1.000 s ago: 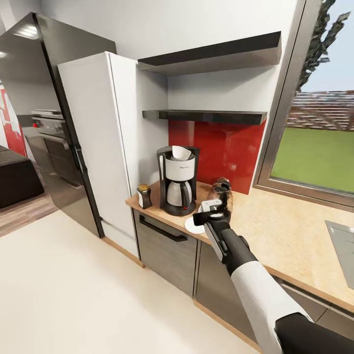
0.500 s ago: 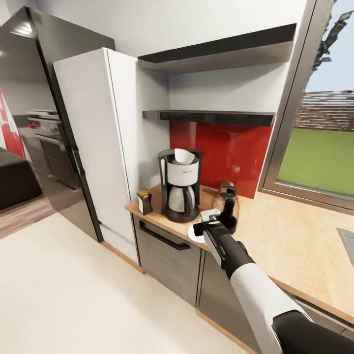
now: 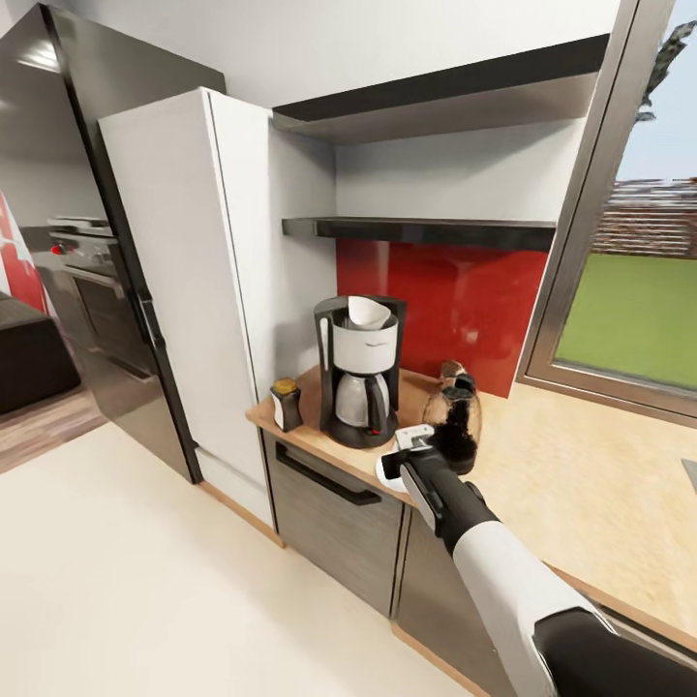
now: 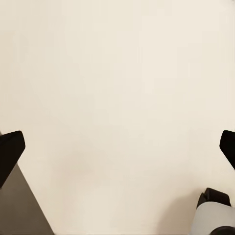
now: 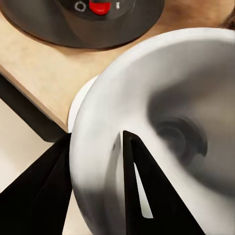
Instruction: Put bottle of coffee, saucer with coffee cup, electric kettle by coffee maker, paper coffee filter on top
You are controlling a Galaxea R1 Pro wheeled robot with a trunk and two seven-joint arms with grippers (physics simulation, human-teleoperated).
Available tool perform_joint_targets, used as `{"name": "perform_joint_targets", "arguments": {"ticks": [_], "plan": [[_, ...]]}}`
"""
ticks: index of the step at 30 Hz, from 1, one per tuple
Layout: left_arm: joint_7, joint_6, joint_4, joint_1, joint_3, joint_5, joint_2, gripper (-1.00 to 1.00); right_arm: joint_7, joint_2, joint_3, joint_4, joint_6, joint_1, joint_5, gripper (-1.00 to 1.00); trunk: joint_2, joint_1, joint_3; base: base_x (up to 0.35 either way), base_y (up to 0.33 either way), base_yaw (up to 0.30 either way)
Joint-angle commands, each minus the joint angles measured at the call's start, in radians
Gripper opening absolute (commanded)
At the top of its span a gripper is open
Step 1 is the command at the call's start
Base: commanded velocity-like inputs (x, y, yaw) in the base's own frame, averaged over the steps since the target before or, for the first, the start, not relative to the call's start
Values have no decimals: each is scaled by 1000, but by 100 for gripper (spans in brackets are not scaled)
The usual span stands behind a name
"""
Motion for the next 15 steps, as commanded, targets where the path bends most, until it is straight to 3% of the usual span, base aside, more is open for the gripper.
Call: {"name": "perform_joint_targets", "arguments": {"ticks": [1,9,15], "plan": [[3,-5,2,-1,6,-10,0,100,-2,0,2,2,6,-1,3,-100,-2,1,-2,69,27,0],[4,-4,2,-1,6,-10,0,100,-2,0,2,43,4,-1,3,-100,-2,1,-2,23,6,0],[4,-4,2,-1,6,-10,0,100,-2,-3,2,46,5,-1,3,-100,-2,1,-2,202,42,0]]}}
